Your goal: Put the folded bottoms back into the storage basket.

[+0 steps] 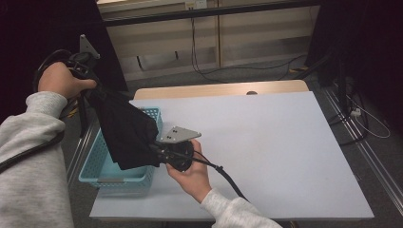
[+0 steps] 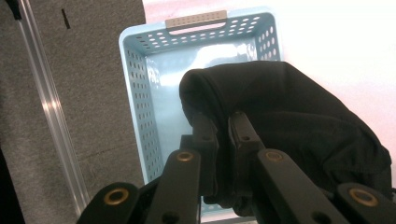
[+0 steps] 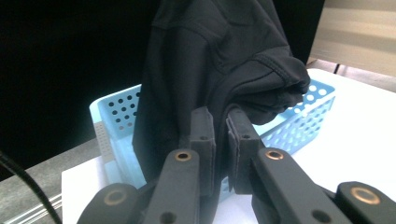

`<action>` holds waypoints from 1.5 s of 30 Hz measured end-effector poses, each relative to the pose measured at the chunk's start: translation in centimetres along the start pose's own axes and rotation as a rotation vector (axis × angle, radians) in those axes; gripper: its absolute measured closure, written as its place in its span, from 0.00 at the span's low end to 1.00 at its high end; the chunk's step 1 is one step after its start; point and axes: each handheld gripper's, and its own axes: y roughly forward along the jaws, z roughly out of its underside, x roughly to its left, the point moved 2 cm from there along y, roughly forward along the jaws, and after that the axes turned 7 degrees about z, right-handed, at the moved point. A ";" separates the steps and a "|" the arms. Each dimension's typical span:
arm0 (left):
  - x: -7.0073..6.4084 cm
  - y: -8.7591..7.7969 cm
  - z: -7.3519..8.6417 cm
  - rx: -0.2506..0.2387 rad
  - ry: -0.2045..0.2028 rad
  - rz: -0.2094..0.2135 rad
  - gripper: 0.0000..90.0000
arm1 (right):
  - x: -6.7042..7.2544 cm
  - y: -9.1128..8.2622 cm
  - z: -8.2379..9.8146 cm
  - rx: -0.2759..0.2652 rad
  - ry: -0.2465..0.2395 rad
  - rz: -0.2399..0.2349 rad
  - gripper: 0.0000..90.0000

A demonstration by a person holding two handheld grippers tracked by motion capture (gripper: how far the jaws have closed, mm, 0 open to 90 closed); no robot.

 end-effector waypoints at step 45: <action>1.6 6.0 2.1 -0.149 0.136 -0.005 0.27 | -4.9 -2.6 1.8 0.055 -0.042 0.024 0.30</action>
